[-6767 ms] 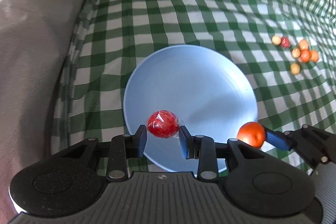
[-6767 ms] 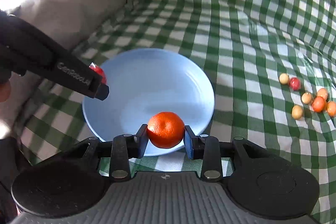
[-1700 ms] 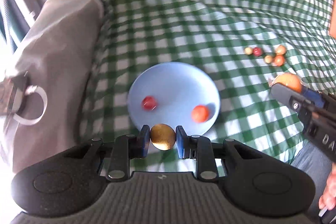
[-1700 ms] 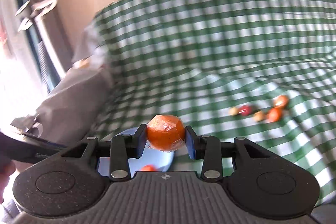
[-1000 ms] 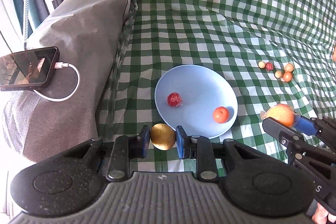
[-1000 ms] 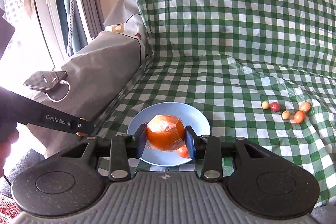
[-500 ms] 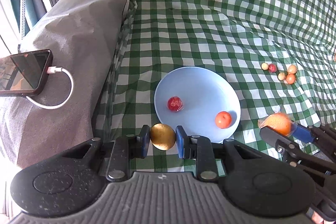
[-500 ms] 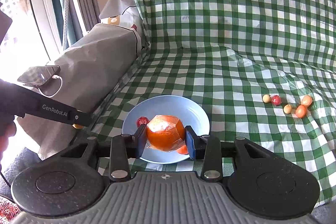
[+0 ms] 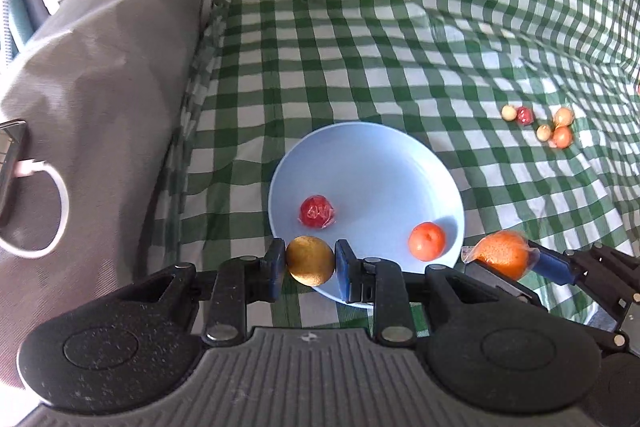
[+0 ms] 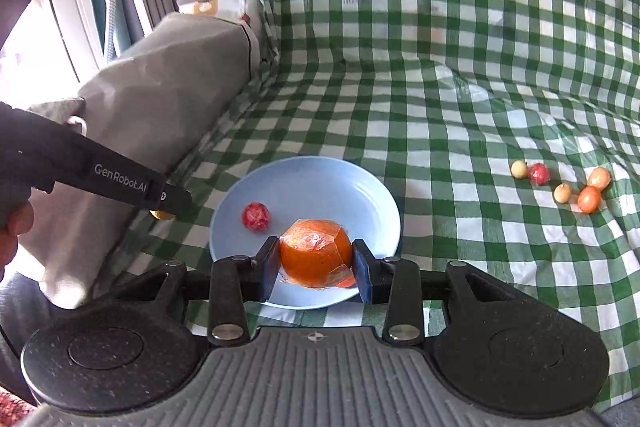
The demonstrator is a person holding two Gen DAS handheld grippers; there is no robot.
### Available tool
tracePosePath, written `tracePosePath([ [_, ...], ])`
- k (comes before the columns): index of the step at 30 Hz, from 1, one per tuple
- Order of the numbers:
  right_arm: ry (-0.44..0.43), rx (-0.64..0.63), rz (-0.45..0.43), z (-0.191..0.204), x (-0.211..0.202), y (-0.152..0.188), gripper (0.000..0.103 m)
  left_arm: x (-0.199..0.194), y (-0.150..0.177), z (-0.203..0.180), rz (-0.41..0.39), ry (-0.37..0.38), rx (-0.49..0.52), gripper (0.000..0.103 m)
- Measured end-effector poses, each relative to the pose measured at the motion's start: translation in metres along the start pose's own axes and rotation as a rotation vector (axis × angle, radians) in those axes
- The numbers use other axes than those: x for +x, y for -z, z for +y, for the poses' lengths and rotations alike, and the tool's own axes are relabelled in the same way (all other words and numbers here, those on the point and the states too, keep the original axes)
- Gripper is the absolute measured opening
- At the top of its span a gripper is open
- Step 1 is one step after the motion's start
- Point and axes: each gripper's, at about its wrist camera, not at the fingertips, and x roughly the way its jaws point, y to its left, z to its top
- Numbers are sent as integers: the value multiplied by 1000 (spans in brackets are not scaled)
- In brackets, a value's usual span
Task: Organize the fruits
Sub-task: 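Carry both fruits to the blue plate and open both tools to release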
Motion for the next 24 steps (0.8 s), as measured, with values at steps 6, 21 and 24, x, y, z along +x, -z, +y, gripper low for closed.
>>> tracePosePath([
  [6, 24, -11, 37, -9, 30, -1, 40, 35, -8, -5, 45, 9, 30, 29],
  [21, -9, -65, 97, -23, 98, -9, 47, 77, -31, -8, 48, -14, 52, 90],
  [24, -18, -87, 88, -19, 90, -14, 73, 57, -29, -1, -13, -43, 16, 103],
])
